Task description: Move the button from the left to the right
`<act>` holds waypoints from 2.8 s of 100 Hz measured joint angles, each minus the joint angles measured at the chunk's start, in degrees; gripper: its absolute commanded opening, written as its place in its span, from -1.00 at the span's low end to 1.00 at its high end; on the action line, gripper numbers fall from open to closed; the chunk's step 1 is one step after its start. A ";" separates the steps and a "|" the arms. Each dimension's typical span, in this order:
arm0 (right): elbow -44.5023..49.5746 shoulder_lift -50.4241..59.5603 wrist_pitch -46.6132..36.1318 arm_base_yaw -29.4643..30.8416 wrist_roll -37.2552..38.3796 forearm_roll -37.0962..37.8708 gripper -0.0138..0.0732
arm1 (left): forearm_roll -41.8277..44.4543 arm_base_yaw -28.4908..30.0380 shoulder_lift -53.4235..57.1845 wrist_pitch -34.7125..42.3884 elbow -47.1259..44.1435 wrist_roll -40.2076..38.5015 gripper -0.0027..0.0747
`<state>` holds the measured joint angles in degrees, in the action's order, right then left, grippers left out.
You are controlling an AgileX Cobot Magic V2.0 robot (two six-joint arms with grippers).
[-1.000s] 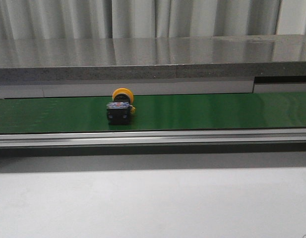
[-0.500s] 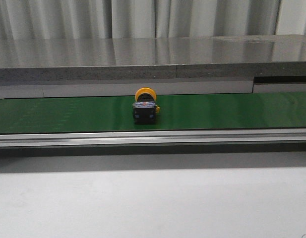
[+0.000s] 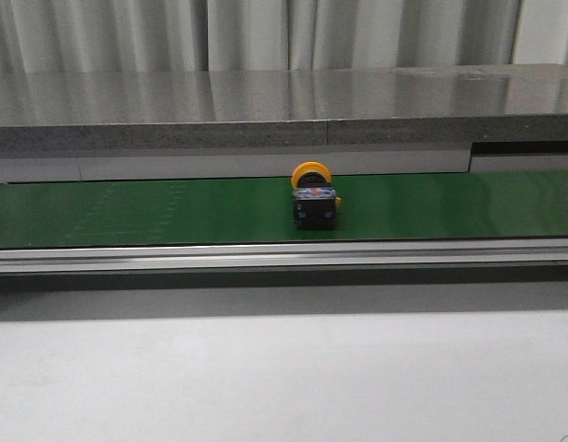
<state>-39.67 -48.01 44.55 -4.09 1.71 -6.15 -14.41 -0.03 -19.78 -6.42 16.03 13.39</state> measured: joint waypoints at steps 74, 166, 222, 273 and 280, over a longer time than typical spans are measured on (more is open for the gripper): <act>-5.10 -9.24 -8.17 0.00 -1.71 -2.65 0.77 | 0.00 0.00 0.00 0.00 0.00 0.00 -0.98; -29.81 -47.42 -9.87 -5.75 -6.55 -2.53 0.77 | 0.00 0.00 0.00 0.00 -0.10 0.00 -0.99; -31.18 -54.53 -9.15 -5.77 -6.84 1.97 -0.49 | 0.00 0.00 0.00 0.00 -0.10 0.00 -0.98; -42.95 -54.53 3.72 0.41 -6.84 8.33 -0.55 | 0.00 0.00 0.00 0.00 -0.10 0.04 -0.98; -43.90 -54.53 3.93 3.37 -6.84 9.30 -0.55 | 0.00 0.00 0.00 0.00 -0.10 0.04 -0.98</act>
<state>-83.57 -102.54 48.48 -0.72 -5.13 3.15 -14.41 -0.03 -19.78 -6.42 15.93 13.43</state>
